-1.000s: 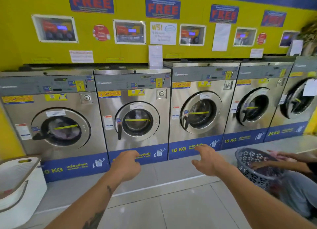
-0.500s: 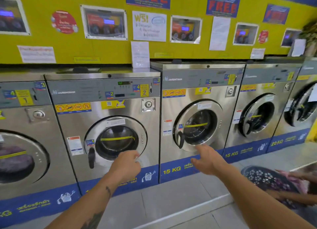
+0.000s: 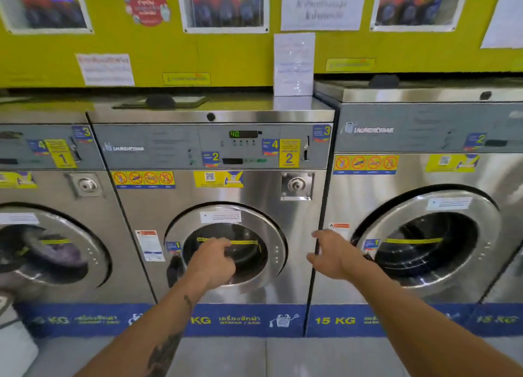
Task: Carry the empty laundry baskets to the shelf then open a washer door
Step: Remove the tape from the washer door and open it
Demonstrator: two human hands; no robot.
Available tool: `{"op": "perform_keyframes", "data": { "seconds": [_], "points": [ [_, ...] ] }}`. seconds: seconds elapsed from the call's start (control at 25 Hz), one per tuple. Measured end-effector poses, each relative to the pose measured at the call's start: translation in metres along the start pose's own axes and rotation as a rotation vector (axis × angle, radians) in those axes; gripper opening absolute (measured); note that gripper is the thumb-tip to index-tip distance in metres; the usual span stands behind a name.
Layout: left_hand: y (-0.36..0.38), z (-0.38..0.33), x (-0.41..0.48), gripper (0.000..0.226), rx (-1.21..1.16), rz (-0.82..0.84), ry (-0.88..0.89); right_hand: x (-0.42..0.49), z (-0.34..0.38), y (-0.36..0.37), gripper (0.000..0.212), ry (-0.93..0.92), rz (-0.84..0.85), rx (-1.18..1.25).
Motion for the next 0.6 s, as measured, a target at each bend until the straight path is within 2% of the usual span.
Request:
{"op": "perform_keyframes", "data": {
  "seconds": [0.08, 0.24, 0.32, 0.48, 0.6],
  "points": [
    [0.0, 0.011, 0.025, 0.052, 0.006, -0.043, -0.055, 0.042, 0.019, 0.013, 0.061, -0.077, 0.058, 0.001],
    [0.0, 0.045, 0.073, 0.057, -0.019, -0.053, -0.124, 0.104, 0.08, 0.042, 0.038, -0.222, 0.132, 0.0],
    [0.003, 0.067, 0.101, 0.067, 0.005, -0.048, -0.148, 0.133, 0.109, 0.058, 0.04, -0.268, 0.136, -0.016],
    [0.017, 0.106, 0.156, 0.09, 0.183, -0.01, -0.084, 0.181, 0.158, 0.099, 0.049, -0.306, 0.147, -0.091],
    [0.037, 0.13, 0.171, 0.099, 0.239, -0.017, -0.014, 0.197, 0.177, 0.118, 0.052, -0.292, 0.025, -0.208]
  ]
}}
Point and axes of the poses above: each hand's wrist, its own x-axis towards the middle knuckle, its own y-axis out of the palm, z = x × y, the point moved 8 cm from there along x, towards the middle knuckle, and after that the axes turned 8 degrees about -z, right-handed, at the moved point
